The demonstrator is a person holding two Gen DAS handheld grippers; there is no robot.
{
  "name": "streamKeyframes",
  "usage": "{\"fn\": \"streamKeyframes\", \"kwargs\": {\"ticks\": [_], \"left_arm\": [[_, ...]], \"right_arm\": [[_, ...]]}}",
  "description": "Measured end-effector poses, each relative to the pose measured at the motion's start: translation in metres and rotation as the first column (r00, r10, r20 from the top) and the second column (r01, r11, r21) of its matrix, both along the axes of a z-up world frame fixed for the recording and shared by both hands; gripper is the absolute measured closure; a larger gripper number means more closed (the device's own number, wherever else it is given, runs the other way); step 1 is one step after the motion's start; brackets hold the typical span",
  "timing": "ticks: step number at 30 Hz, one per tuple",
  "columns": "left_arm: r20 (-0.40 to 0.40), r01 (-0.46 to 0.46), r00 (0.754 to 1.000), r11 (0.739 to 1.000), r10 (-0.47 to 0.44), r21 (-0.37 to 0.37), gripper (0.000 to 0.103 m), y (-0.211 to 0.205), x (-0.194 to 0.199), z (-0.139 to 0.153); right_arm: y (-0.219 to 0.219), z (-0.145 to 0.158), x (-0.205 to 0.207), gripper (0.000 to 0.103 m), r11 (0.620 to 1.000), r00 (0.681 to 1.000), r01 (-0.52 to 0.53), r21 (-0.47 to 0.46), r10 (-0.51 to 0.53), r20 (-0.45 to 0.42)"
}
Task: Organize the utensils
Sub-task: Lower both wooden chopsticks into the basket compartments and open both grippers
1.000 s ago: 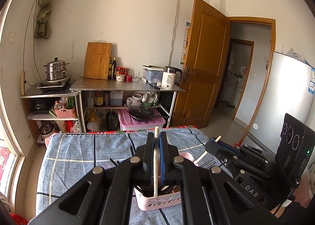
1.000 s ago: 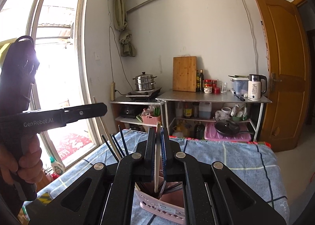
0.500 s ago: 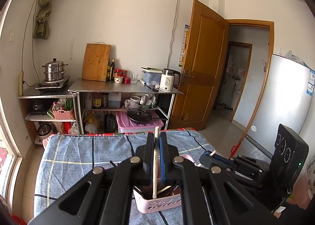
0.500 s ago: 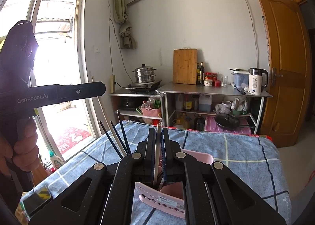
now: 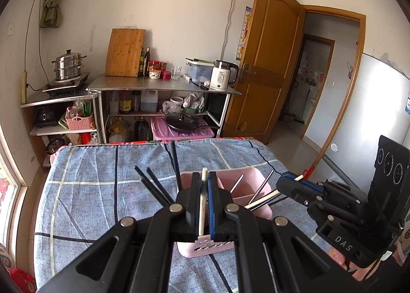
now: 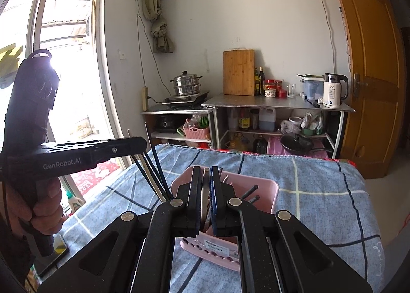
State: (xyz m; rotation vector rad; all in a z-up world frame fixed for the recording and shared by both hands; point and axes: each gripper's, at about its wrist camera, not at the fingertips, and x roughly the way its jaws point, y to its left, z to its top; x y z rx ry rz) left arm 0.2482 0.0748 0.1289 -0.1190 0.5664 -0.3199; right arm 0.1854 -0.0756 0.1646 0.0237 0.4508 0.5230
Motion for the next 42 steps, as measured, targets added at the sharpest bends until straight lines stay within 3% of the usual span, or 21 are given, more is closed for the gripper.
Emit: {"fn": "streamKeyframes", "kwargs": {"ticks": [5,8,11,16,19,23,26,35,42], "left_arm": [[-0.043,-0.001,0.999,1.000,0.001,0.011,0.097,-0.005,0.003,-0.016],[-0.061,-0.001,0.998,1.000,0.002,0.016,0.097,-0.007,0.004,-0.023],[-0.076,-0.002,0.997,1.000,0.003,0.017,0.097,-0.007,0.005,-0.027],[-0.069,-0.011,0.998,1.000,0.011,-0.003,0.074,-0.004,-0.003,-0.023],[-0.053,-0.017,0.998,1.000,0.017,-0.009,0.071,-0.003,-0.011,-0.018],[-0.030,-0.030,0.999,0.999,0.030,-0.022,0.070,0.000,-0.023,-0.014],[-0.016,-0.034,0.999,0.999,0.033,-0.023,0.070,-0.001,-0.032,-0.012],[0.011,-0.008,1.000,1.000,0.008,-0.020,0.070,-0.004,-0.049,-0.008],[0.028,-0.018,0.999,0.999,0.019,-0.039,0.070,0.000,-0.057,-0.009]], "right_arm": [[-0.001,-0.002,-0.002,0.097,1.000,1.000,-0.004,-0.009,0.004,-0.001],[-0.003,-0.001,-0.005,0.089,1.000,1.000,-0.003,-0.014,0.003,0.006],[-0.004,0.002,-0.010,0.087,1.000,1.000,-0.004,-0.014,0.004,0.015],[-0.010,0.006,-0.016,0.087,1.000,0.999,0.004,-0.013,-0.003,0.035],[-0.015,0.008,-0.021,0.086,1.000,0.999,0.012,0.002,-0.012,0.045],[-0.022,0.013,-0.024,0.087,0.999,0.997,0.034,0.043,-0.037,0.063],[-0.022,0.013,-0.018,0.100,0.997,0.997,0.059,0.048,-0.061,0.051],[-0.002,-0.004,0.006,0.101,0.999,0.999,0.043,0.008,-0.043,-0.023],[-0.015,0.003,-0.004,0.099,0.997,0.998,0.061,0.053,-0.060,-0.006]]}}
